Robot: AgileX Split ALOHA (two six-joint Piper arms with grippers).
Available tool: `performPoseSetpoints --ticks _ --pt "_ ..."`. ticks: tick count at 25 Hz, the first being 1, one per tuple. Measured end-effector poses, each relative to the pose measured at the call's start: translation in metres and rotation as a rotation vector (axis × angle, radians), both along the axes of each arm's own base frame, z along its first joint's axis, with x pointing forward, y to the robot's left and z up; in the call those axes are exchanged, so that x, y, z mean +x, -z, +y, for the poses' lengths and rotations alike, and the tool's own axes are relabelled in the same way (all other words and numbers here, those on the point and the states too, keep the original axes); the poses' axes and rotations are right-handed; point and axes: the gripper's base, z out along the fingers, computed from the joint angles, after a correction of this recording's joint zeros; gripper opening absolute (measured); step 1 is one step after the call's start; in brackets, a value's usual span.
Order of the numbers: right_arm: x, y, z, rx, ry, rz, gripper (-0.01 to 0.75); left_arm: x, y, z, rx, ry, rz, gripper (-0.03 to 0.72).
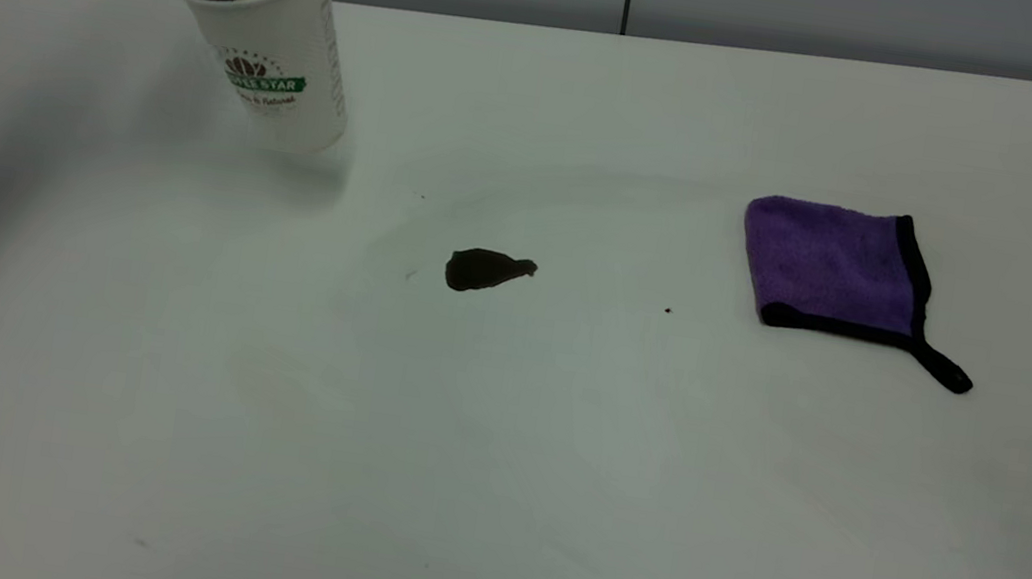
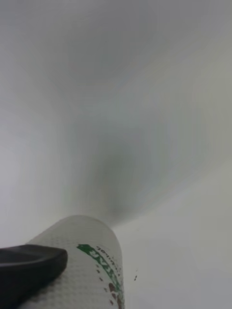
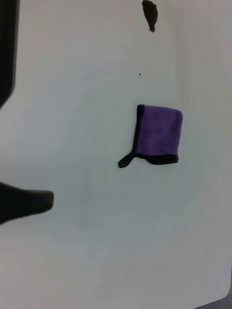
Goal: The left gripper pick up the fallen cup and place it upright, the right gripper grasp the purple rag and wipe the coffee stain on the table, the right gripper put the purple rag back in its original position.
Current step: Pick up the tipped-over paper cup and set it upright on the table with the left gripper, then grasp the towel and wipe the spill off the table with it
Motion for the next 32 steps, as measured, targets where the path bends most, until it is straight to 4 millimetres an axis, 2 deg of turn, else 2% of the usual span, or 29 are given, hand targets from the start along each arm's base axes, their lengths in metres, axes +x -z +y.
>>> performPoseSetpoints --ticks 3,10,14,16,19,20,22,23,26,28,32 --pt "0.0 0.0 0.0 0.0 0.0 0.0 0.586 0.003 0.019 0.008 -0.015 -0.015 0.008 0.024" --pt "0.0 0.0 0.0 0.0 0.0 0.0 0.586 0.004 0.048 0.008 -0.029 -0.043 0.031 0.097" --pt "0.0 0.0 0.0 0.0 0.0 0.0 0.586 0.004 0.051 0.007 -0.03 -0.039 0.037 0.23" --pt "0.0 0.0 0.0 0.0 0.0 0.0 0.586 0.004 0.043 0.007 -0.033 -0.026 0.029 0.35" --pt "0.0 0.0 0.0 0.0 0.0 0.0 0.586 0.002 0.012 0.005 -0.039 0.004 0.0 0.546" --pt "0.0 0.0 0.0 0.0 0.0 0.0 0.586 0.001 -0.005 0.005 -0.035 0.021 -0.019 0.611" --pt "0.0 0.0 0.0 0.0 0.0 0.0 0.586 -0.005 -0.045 0.006 -0.026 0.05 -0.069 0.692" --pt "0.0 0.0 0.0 0.0 0.0 0.0 0.586 -0.009 -0.064 0.007 -0.028 0.058 -0.084 0.709" --pt "0.0 0.0 0.0 0.0 0.0 0.0 0.586 -0.031 -0.128 0.01 -0.04 0.081 -0.136 0.707" --pt "0.0 0.0 0.0 0.0 0.0 0.0 0.586 -0.049 -0.163 0.012 -0.047 0.1 -0.148 0.683" --pt "0.0 0.0 0.0 0.0 0.0 0.0 0.586 -0.096 -0.231 0.021 -0.023 0.1 -0.171 0.588"
